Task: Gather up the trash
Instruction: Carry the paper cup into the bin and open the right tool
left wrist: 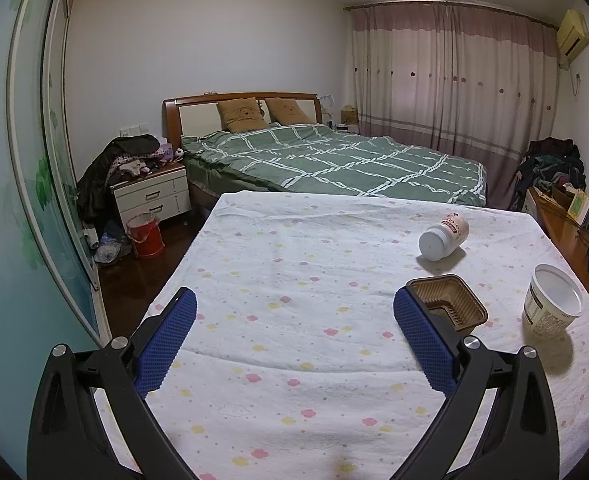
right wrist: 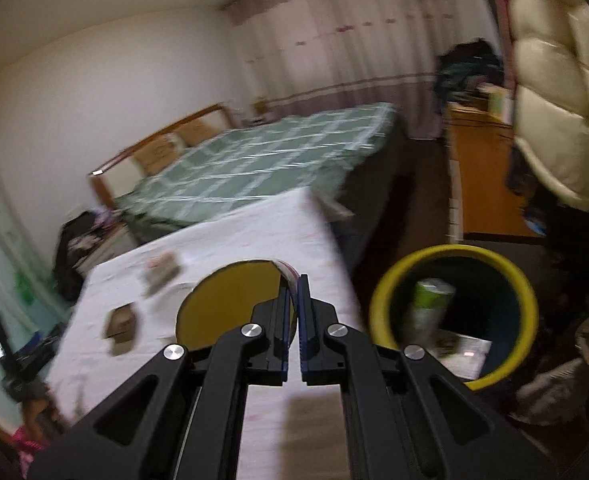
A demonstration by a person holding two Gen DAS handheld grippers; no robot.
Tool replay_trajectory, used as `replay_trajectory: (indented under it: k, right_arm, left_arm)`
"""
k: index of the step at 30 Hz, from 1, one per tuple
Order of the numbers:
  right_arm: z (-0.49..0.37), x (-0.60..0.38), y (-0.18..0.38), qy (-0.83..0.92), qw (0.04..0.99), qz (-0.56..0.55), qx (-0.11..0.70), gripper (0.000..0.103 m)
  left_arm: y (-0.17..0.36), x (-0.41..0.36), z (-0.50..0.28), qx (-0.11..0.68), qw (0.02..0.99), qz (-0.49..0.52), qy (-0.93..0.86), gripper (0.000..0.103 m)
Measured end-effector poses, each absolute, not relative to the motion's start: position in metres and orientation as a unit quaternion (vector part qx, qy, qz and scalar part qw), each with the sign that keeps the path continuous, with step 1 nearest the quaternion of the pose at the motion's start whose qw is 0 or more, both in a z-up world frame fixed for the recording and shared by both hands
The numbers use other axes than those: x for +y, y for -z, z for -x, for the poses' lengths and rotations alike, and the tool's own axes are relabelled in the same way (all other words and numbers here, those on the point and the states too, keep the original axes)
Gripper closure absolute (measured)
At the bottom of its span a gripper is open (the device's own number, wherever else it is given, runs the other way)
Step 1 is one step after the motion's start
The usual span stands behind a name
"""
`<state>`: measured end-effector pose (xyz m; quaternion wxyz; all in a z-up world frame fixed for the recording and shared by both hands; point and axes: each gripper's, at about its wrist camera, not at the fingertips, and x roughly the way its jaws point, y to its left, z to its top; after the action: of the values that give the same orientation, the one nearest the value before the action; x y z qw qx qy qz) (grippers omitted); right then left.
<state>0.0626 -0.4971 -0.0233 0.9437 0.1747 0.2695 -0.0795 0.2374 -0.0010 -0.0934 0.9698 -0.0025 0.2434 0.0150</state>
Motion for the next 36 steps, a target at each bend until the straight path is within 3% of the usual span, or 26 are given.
replay_trajectory:
  k: [13, 16, 18, 36]
  right_arm:
    - [-0.088, -0.600, 0.103, 0.217, 0.887, -0.223, 0.341, 0.098]
    - [-0.091, -0.608, 0.113, 0.222, 0.881, -0.232, 0.349, 0.091]
    - [-0.090, -0.611, 0.117, 0.226, 0.878, -0.235, 0.350, 0.082]
    - [-0.080, -0.616, 0.121, 0.211, 0.880, -0.254, 0.341, 0.074]
  left_arm:
    - [0.093, -0.010, -0.240, 0.247, 0.968, -0.023, -0.023, 0.005]
    - [0.093, -0.014, -0.241, 0.248, 0.968, -0.030, -0.025, 0.005]
    - [0.093, -0.015, -0.241, 0.249, 0.968, -0.034, -0.025, 0.005]
    - [0.089, -0.078, -0.260, 0.323, 0.945, 0.009, 0.056, 0.005]
